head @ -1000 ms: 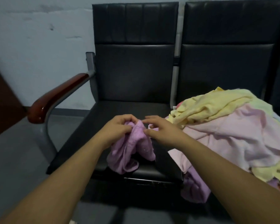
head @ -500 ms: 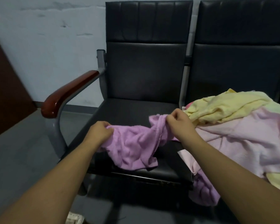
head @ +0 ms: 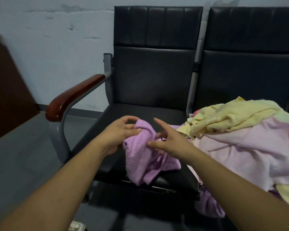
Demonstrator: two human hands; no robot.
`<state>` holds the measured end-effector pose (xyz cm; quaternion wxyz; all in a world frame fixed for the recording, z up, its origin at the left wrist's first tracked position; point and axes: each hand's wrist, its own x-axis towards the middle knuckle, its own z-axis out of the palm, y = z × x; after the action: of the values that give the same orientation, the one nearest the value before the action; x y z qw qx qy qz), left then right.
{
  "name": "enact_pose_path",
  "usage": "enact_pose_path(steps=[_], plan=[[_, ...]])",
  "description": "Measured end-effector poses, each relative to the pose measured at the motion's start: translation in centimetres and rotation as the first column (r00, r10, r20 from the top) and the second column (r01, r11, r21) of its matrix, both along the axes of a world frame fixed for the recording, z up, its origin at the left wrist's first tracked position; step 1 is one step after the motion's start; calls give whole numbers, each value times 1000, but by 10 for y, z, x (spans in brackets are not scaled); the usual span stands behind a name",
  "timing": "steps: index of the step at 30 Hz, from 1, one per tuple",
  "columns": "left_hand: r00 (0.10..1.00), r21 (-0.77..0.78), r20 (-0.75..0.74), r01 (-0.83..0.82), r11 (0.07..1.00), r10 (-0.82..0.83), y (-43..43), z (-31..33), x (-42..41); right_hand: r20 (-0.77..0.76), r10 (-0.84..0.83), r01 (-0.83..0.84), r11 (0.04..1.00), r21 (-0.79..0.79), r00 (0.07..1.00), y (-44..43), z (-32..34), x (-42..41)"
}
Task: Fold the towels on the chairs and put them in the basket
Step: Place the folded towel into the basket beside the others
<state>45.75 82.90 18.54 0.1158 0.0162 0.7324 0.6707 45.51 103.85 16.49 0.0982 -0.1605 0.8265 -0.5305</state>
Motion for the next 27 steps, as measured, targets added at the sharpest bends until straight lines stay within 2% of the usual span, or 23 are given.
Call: enact_pose_path(steps=[3, 7, 9, 12, 13, 14, 15, 16, 17, 18, 19, 20, 22, 24, 27], plan=[[998, -253, -67, -28, 967, 11, 1, 0, 1, -132, 31, -9, 986, 166, 991, 2, -2, -4], [985, -504, -132, -164, 848, 112, -1, 4, 4, -225, -128, 146, 987, 64, 966, 8, 6, -8], [995, -634, -96, -61, 771, 0, -9, 7, 4, -254, -240, 253, 967, 19, 937, 10, 8, -11], [957, -777, 38, 209, 594, -287, -21, -1, -1, -252, -352, 369, 929, 23, 902, 12, 6, -16], [953, -775, 42, 220, 592, -299, -23, -7, -2, -252, -360, 380, 925, 35, 899, 12, 5, -17], [961, -718, 14, 203, 666, -277, -24, -11, -2, -245, -367, 386, 922, 33, 897, 13, 4, -17], [976, -573, -28, 162, 803, -217, -25, -14, -2, -232, -376, 390, 921, 18, 897, 15, 3, -18], [990, -337, -39, 115, 934, -136, -24, -15, -1, -229, -381, 395, 919, 14, 896, 17, 3, -19], [998, -69, -15, 52, 996, -53, -23, -14, -1, -237, -380, 400, 916, 41, 894, 19, 4, -19], [1000, 142, 15, -19, 990, 17, -22, -10, -1, -244, -370, 399, 913, 80, 897, 19, 6, -19], [996, 255, 40, -91, 963, 84, -21, -6, -2, -236, -354, 386, 916, 109, 905, 18, 7, -19], [986, 315, 64, -163, 935, 151, -20, -3, -2, -200, -333, 358, 928, 104, 921, 16, 8, -18], [967, 358, 70, -253, 899, 244, -16, 2, -4, -33, -253, 253, 967, -5, 967, 10, 14, -12], [963, 325, 12, -260, 909, 271, -11, 5, -3, 88, -111, 116, 992, -50, 990, 7, 17, -6], [941, 190, -83, -307, 932, 327, -10, 7, -8, 37, 43, -50, 971, 233, 998, 7, 22, -5]])
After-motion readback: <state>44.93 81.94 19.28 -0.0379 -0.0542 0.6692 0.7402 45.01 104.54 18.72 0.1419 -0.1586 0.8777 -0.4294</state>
